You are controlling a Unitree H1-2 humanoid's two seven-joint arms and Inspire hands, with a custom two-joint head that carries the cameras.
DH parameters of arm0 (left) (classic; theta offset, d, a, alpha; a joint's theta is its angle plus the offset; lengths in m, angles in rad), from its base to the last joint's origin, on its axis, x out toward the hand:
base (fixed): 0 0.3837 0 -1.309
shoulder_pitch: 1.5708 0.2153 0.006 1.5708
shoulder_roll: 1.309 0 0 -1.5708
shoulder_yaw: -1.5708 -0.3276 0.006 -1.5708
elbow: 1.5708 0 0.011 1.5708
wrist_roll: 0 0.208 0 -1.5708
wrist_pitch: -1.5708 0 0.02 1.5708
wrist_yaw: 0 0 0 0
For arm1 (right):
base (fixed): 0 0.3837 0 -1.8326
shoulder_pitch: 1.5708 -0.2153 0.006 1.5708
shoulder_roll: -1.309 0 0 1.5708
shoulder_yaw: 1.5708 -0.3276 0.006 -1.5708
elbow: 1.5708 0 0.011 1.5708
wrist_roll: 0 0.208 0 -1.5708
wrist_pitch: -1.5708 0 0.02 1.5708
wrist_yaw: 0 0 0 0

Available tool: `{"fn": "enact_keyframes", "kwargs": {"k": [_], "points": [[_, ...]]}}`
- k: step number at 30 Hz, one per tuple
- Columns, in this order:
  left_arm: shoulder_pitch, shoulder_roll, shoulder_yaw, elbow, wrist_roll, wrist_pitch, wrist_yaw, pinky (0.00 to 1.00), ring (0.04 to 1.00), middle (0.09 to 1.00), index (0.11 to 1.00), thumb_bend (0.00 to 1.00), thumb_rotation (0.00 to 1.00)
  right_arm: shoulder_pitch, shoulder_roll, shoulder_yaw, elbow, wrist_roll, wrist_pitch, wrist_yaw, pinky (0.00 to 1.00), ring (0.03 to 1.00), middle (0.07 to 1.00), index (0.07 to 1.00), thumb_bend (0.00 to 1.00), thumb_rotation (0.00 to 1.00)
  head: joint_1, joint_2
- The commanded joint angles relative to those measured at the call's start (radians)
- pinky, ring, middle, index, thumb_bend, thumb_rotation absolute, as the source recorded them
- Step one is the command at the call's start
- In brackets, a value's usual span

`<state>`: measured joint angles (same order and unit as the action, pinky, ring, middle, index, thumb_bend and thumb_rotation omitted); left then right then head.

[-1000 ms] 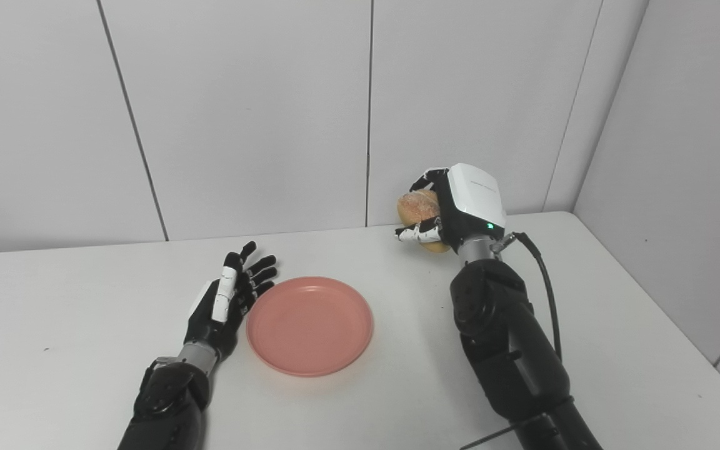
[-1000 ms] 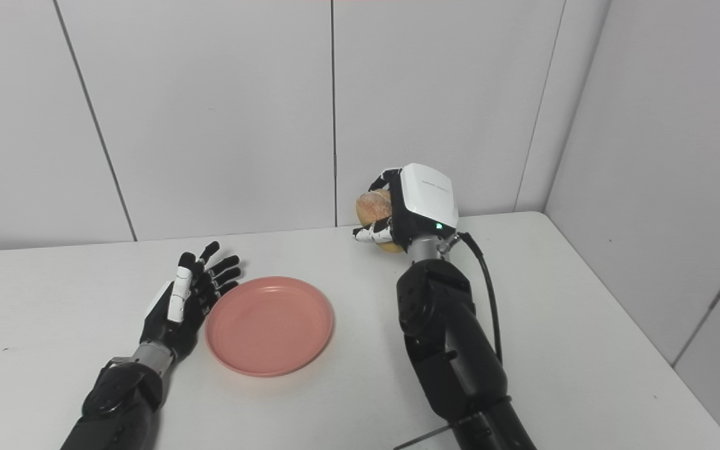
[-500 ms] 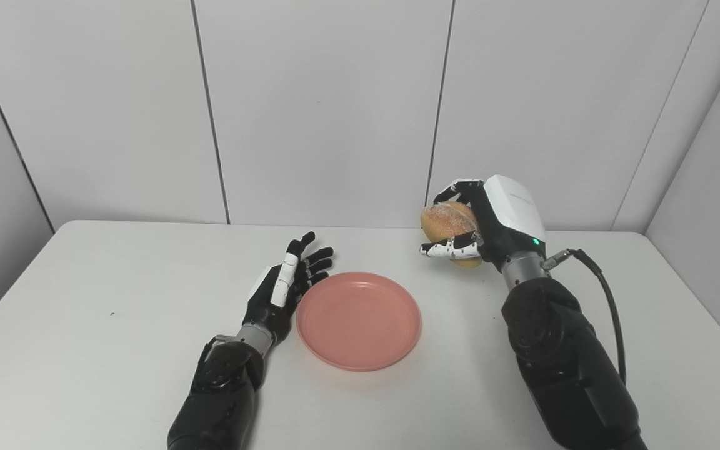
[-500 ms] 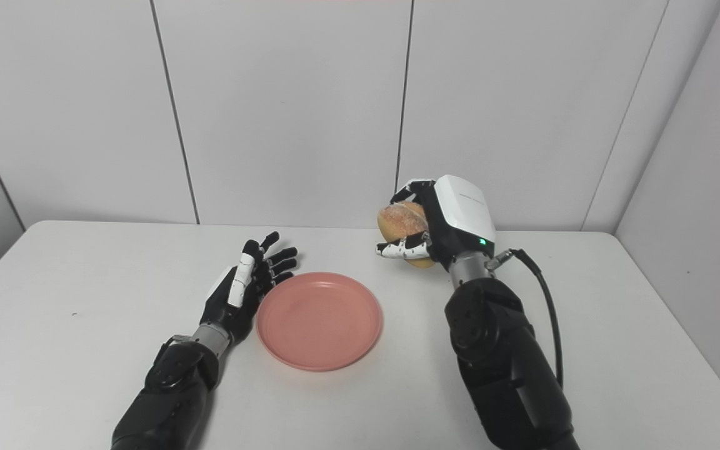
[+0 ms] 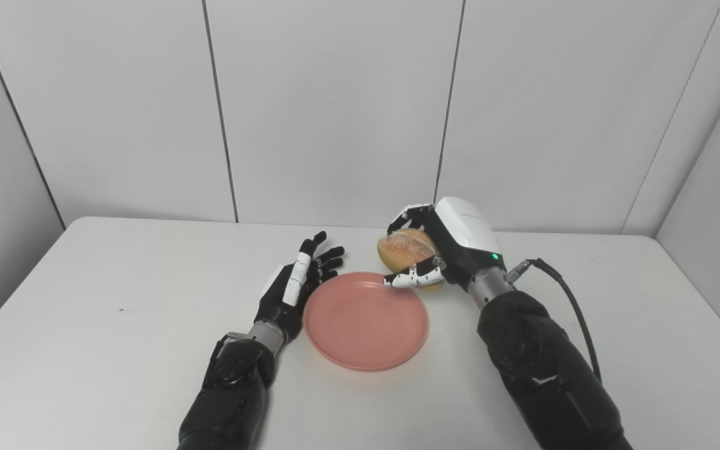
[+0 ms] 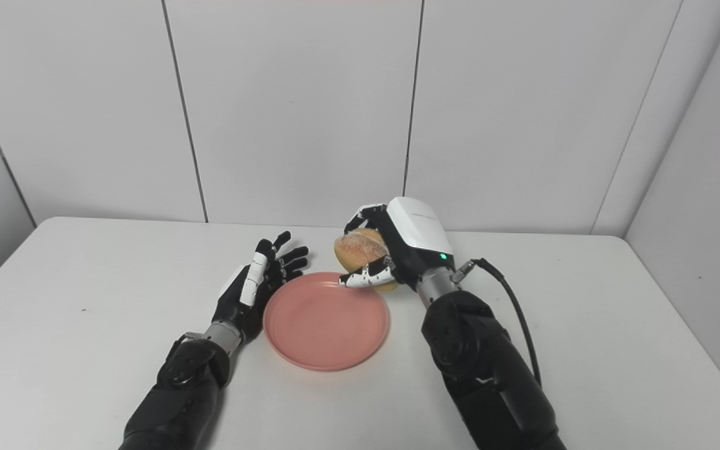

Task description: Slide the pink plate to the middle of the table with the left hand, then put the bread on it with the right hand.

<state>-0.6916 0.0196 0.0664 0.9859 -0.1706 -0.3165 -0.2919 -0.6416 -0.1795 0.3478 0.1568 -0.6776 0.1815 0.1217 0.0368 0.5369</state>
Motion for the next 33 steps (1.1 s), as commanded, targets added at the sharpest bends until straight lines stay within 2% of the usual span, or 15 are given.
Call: {"fn": "enact_keyframes", "kwargs": {"k": [1,5,9,13,19,27,33], "points": [[0.039,-0.029,-0.006,0.04,-0.002,-0.009,-0.008,0.91,0.901,0.881,0.973,0.96,0.94,-0.068,0.016,0.006,0.011,0.022,-0.062,-0.008,0.3,0.364,0.451,0.505,0.53,0.0,0.004,0.003],[0.039,-0.03,-0.007,0.033,0.001,-0.009,-0.005,0.92,0.905,0.879,0.971,0.97,0.95,-0.081,0.041,0.029,0.093,0.029,-0.083,-0.007,0.31,0.38,0.449,0.51,0.52,0.0,0.001,0.008],[0.036,-0.028,-0.009,0.038,0.004,-0.009,-0.004,0.92,0.91,0.894,0.965,0.97,0.96,-0.09,0.053,0.049,0.165,0.03,-0.12,-0.022,0.26,0.323,0.415,0.514,0.52,0.0,0.005,0.01],[0.043,-0.023,-0.019,0.016,0.018,-0.004,0.008,0.91,0.912,0.903,0.965,0.95,0.98,-0.093,0.059,0.077,0.259,0.023,-0.186,-0.055,0.23,0.297,0.405,0.513,0.52,0.0,0.01,0.013],[0.039,-0.018,-0.022,0.018,0.029,-0.009,0.02,0.9,0.916,0.928,0.972,0.94,0.98,-0.091,0.074,0.091,0.334,0.028,-0.238,-0.087,0.3,0.364,0.438,0.511,0.52,0.0,0.008,0.013],[0.039,-0.016,-0.025,0.025,0.03,-0.016,0.023,0.9,0.913,0.931,0.971,0.94,0.98,-0.1,0.074,0.101,0.38,0.02,-0.279,-0.114,0.31,0.379,0.449,0.507,0.52,0.0,0.002,0.013],[0.042,-0.017,-0.025,0.022,0.024,-0.014,0.017,0.9,0.916,0.939,0.968,0.95,0.98,-0.098,0.07,0.107,0.359,0.013,-0.275,-0.096,0.29,0.365,0.446,0.51,0.52,0.0,-0.004,0.015]]}}
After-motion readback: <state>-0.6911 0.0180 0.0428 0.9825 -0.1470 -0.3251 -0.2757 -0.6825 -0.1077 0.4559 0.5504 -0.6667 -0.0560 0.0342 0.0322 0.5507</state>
